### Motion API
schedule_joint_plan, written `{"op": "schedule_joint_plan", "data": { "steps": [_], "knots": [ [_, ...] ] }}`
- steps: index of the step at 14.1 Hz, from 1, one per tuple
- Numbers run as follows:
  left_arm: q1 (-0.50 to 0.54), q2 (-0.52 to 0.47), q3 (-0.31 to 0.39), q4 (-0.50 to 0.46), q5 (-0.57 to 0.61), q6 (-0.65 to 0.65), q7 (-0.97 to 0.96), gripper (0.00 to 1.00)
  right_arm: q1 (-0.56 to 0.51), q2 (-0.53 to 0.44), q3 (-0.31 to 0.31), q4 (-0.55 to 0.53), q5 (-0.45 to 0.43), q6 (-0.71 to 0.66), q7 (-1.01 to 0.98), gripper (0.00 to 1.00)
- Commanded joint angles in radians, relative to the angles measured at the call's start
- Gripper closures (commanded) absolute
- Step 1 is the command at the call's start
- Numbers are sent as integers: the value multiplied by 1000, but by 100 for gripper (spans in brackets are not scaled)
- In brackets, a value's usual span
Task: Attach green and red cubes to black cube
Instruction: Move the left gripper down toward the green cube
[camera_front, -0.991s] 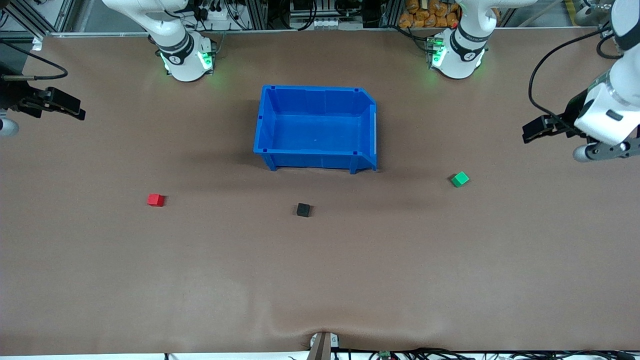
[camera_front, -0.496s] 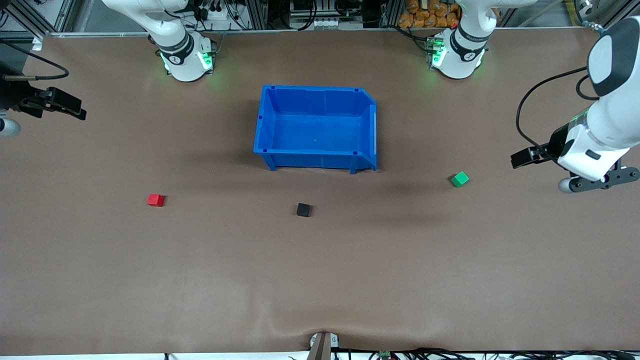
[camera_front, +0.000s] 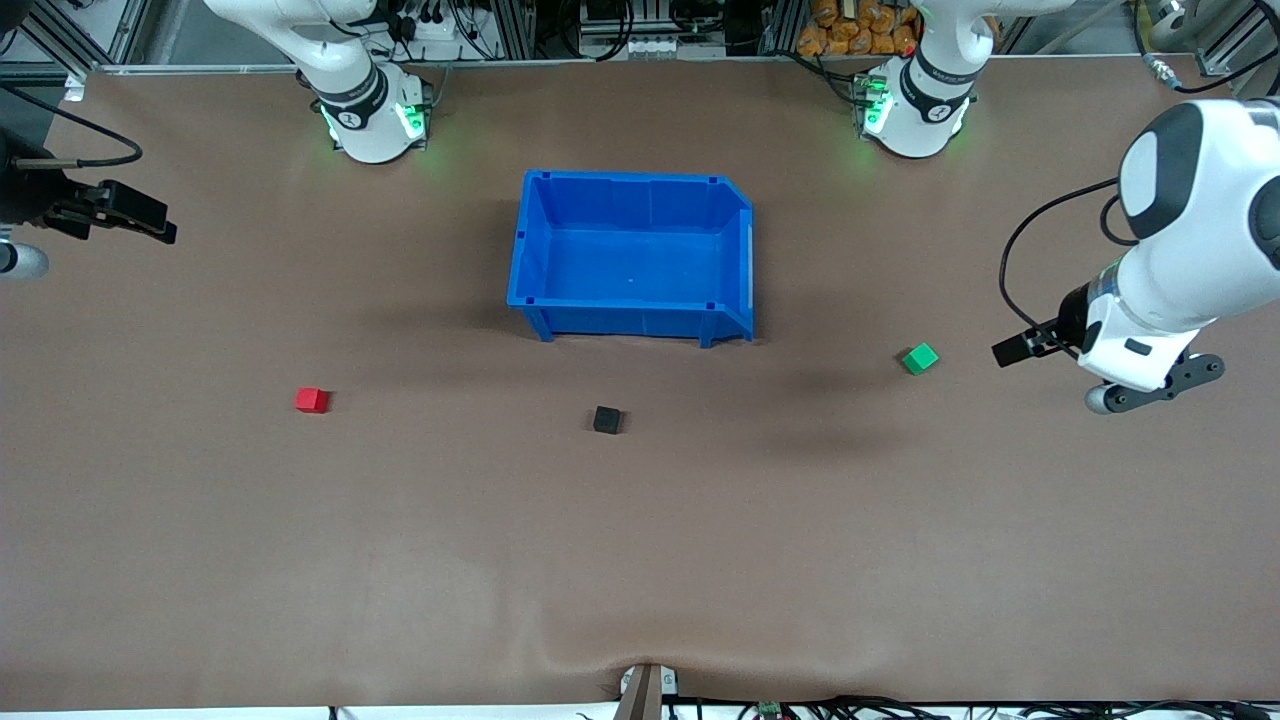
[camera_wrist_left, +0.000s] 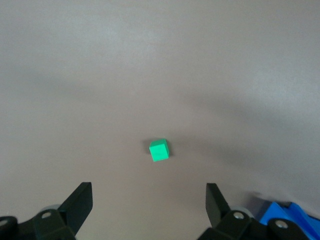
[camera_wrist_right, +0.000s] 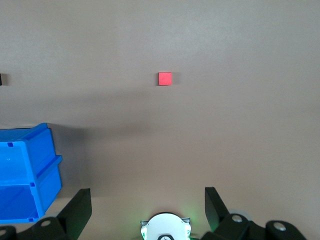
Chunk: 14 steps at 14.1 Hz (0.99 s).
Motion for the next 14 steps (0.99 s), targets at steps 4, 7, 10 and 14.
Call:
{"op": "schedule_joint_plan", "data": {
  "steps": [4, 7, 10, 14],
  "knots": [
    [2, -66, -1, -198, 13, 189, -94, 0, 20, 16, 5, 9, -12, -14, 13, 0],
    [-6, -66, -21, -285, 15, 306, -158, 0, 24, 17, 5, 8, -10, -14, 15, 0],
    [-7, -60, -33, -370, 15, 422, -239, 0, 25, 19, 5, 9, -10, -14, 15, 0],
    [-16, -14, -53, -399, 13, 483, -344, 0, 25, 28, 5, 11, -15, -12, 15, 0]
  ]
}}
